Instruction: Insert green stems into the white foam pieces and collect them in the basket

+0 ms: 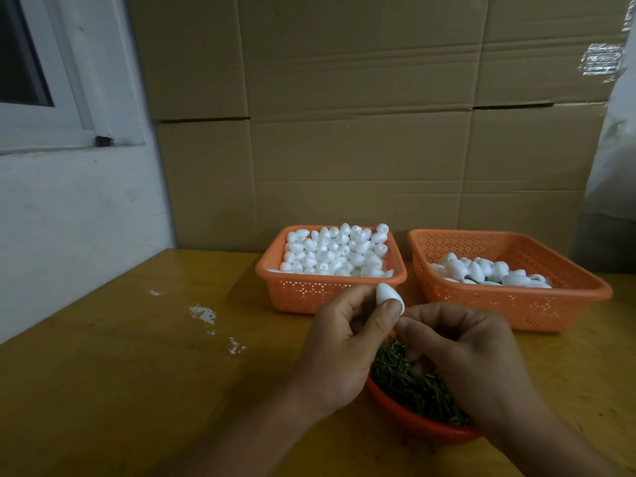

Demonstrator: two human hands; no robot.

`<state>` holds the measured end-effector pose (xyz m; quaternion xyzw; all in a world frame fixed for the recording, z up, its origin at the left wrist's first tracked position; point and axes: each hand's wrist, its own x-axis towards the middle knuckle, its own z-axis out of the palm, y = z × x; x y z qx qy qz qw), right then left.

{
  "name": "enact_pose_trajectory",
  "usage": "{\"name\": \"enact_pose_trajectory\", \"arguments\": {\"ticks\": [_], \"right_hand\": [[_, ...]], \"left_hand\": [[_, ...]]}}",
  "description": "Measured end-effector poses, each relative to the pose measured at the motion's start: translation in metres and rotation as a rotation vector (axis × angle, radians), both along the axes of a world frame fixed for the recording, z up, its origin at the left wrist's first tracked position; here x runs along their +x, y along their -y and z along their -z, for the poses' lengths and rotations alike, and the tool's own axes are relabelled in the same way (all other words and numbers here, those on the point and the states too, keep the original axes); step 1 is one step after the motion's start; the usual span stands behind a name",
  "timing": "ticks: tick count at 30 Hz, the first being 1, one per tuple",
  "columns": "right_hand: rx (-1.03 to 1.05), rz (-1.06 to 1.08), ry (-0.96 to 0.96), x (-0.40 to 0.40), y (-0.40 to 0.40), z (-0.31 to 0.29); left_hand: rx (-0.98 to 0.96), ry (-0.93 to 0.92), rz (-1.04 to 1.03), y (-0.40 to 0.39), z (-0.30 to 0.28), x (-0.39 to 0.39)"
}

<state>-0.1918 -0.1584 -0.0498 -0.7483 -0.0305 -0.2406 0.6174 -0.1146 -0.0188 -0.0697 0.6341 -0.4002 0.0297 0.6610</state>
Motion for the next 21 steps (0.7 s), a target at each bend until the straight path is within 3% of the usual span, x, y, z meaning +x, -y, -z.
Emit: {"name": "enact_pose_trajectory", "arguments": {"ticks": [6, 11, 17, 21], "right_hand": [[0.142, 0.066, -0.048, 0.006, 0.012, -0.009], [0.053, 0.368, -0.006, 0.032, 0.049, -0.015], [-0.320, 0.712, -0.141, 0.072, 0.106, -0.010], [-0.559, 0.797, -0.319, 0.087, 0.125, -0.010]], "left_hand": [[0.052, -0.044, 0.036, 0.001, 0.005, 0.001], [0.177, 0.016, -0.059, 0.002, 0.014, 0.001], [0.214, 0.062, -0.097, 0.003, 0.016, -0.001], [0.227, 0.099, -0.094, 0.002, 0.014, -0.002]]}}
